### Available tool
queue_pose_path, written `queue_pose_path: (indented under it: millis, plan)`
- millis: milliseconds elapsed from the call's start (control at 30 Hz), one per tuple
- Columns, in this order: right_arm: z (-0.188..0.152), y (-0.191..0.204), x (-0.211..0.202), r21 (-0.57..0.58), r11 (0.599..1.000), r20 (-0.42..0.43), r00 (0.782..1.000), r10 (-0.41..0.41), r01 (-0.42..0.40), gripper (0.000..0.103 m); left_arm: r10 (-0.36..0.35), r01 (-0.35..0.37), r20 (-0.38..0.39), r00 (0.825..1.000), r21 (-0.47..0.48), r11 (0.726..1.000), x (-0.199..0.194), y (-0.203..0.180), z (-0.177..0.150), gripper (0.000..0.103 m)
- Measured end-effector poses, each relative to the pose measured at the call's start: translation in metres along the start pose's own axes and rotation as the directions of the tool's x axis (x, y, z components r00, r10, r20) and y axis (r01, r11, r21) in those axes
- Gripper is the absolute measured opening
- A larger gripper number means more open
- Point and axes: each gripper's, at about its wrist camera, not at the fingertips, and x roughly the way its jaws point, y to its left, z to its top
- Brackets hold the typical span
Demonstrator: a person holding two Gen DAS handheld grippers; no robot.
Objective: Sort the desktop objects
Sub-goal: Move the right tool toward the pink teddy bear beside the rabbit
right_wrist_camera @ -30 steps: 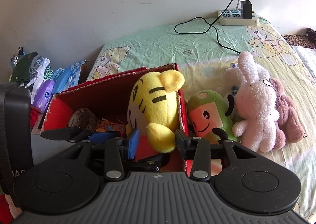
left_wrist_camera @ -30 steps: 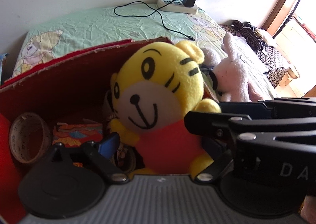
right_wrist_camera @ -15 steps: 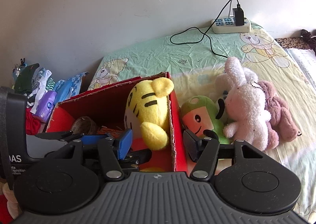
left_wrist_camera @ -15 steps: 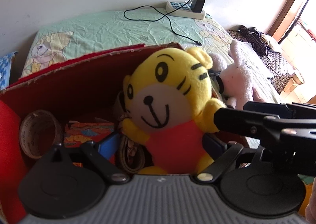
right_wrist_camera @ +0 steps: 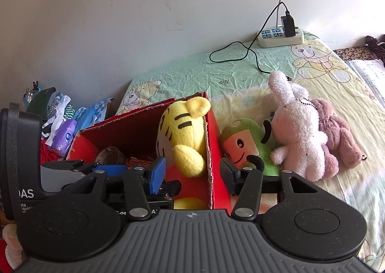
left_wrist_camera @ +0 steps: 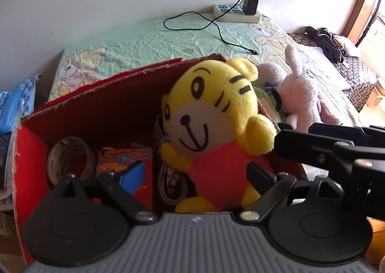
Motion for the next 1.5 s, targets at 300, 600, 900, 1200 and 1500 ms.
queue_pose_path:
  millis: [300, 600, 900, 1200, 1500]
  plan:
    - [0.001, -0.015, 0.002, -0.013, 0.996, -0.014, 0.996, 0.088, -0.089, 0.048, 0.108, -0.108, -0.009, 0.994, -0.042, 0.993, -0.004, -0.009, -0.002, 0.092]
    - [0.012, -0.045, 0.001, -0.014, 0.978, -0.056, 0.976, 0.208, -0.209, 0.048, 0.23, -0.227, 0.03, 0.973, -0.089, 0.97, -0.023, -0.033, -0.001, 0.091]
    - [0.022, -0.11, -0.019, 0.003, 0.968, -0.035, 0.967, 0.252, -0.252, 0.048, 0.212, -0.205, 0.112, 0.971, -0.069, 0.976, -0.04, -0.087, 0.01, 0.089]
    - [0.03, -0.183, -0.027, 0.075, 0.971, -0.051, 0.971, 0.232, -0.228, 0.044, 0.067, -0.064, 0.14, 0.988, -0.027, 0.998, -0.019, -0.153, 0.019, 0.087]
    - [0.05, -0.199, -0.002, 0.027, 0.926, -0.14, 0.915, 0.378, -0.378, 0.034, 0.07, -0.068, 0.056, 0.996, -0.041, 0.997, 0.024, -0.182, -0.004, 0.085]
